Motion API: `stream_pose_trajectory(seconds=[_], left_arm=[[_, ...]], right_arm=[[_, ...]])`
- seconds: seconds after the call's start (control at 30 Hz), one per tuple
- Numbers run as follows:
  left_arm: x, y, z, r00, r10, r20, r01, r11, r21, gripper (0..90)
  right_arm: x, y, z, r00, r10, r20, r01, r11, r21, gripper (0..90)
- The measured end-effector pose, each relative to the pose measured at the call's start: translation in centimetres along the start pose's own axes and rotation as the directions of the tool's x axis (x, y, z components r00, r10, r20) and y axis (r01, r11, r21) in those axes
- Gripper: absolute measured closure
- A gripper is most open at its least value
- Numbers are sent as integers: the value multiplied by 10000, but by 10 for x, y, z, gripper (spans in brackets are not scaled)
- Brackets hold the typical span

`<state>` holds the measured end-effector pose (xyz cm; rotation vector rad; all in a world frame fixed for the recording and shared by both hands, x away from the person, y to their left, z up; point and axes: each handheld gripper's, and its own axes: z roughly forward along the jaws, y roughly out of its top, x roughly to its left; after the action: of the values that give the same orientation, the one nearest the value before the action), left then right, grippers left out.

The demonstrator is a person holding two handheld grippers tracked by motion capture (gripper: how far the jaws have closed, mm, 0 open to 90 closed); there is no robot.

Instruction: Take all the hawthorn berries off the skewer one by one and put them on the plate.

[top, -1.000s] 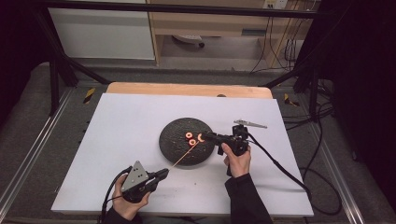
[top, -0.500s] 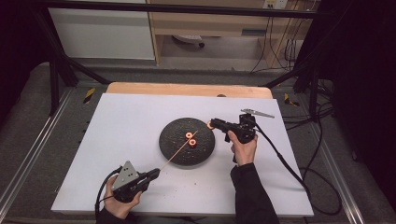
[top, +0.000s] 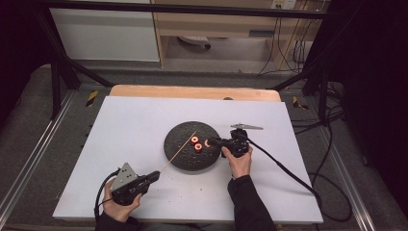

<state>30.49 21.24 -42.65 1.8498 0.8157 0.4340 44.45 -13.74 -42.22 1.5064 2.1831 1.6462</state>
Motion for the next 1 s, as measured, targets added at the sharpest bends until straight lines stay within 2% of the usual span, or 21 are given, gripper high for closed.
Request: stream_pose_trajectory(seconds=[0.2, 0.37, 0.5, 0.7, 0.87, 0.93, 1.0], left_arm=[[1, 0, 1, 10000, -86, -39, 86, 9999, 85, 882], [2, -1, 3, 9999, -142, -25, 142, 9997, 182, 882], [2, -1, 3, 9999, -148, -30, 148, 9997, 208, 882], [3, 0, 2, 9997, -227, -20, 227, 9995, 203, 882], [3, 1, 2, 9997, -253, -17, 254, 9994, 222, 882], [3, 1, 1, 9996, -270, -21, 271, 9993, 246, 882], [3, 2, 2, 9996, -289, -16, 289, 9992, 278, 882]], right_arm=[[-3, -14, 16, 9992, -194, 355, 173, 9981, 587, 731], [-5, -20, 21, 9981, -340, 511, 298, 9963, 808, 720], [-5, -20, 21, 9970, -446, 629, 395, 9961, 790, 657], [-1, -13, 6, 9949, -857, 523, 839, 9958, 365, 502], [-1, -13, -12, 9925, -1161, 372, 1151, 9930, 271, 292], [-2, -15, -19, 9890, -1407, 454, 1395, 9898, 284, 202], [-4, -17, -25, 9844, -1666, 563, 1646, 9856, 374, 149]])
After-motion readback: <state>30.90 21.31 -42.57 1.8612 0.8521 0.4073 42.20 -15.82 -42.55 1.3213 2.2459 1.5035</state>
